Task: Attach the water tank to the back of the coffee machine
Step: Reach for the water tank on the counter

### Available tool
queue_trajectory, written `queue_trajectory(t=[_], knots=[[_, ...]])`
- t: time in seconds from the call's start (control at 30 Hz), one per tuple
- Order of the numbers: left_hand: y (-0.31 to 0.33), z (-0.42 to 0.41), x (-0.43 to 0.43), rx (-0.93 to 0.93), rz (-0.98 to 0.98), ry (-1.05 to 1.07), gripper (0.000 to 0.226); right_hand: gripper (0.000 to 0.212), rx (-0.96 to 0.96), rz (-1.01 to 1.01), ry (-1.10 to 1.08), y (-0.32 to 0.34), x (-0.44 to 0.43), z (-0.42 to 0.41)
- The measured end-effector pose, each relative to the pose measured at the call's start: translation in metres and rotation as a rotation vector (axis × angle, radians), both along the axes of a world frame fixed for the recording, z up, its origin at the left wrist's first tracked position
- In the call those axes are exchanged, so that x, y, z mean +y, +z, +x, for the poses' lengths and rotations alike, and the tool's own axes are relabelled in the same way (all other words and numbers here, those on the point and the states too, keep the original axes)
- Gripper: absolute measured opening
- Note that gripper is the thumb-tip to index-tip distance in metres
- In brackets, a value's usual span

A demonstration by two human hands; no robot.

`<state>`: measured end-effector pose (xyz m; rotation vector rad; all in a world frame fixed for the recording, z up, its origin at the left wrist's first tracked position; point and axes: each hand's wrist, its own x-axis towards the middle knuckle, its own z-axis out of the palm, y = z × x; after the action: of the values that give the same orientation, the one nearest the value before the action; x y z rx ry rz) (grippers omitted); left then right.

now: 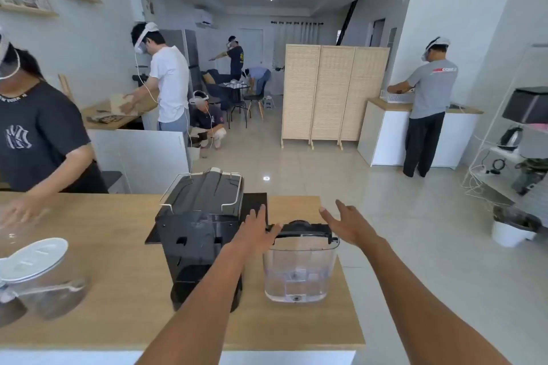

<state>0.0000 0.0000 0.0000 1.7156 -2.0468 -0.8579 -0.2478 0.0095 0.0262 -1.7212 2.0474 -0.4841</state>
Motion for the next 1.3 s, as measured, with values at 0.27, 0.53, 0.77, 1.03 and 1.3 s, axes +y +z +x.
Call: queue_trajectory(t=[0.27,0.53,0.77,1.03,1.3], knots=[[-0.013,-0.019,0.014,0.210,0.171,0.173,0.101,0.087,-0.169,0.024,0.011,-0.025,0.009,0.001],[-0.024,-0.026,0.008,0.396,0.163,0.297,0.099,0.066,-0.368,0.059,0.027,-0.047,0.008,-0.007],[-0.046,-0.017,0.003,0.462,0.071,0.314,0.074,0.049,-0.479,-0.034,0.059,-0.054,0.017,-0.008],[-0.035,-0.024,0.025,0.514,-0.108,0.356,0.091,0.049,-0.566,-0.231,0.066,-0.062,0.025,-0.006],[-0.042,-0.031,0.029,0.520,-0.243,0.484,0.083,0.064,-0.638,-0.316,-0.020,-0.070,0.026,-0.005]])
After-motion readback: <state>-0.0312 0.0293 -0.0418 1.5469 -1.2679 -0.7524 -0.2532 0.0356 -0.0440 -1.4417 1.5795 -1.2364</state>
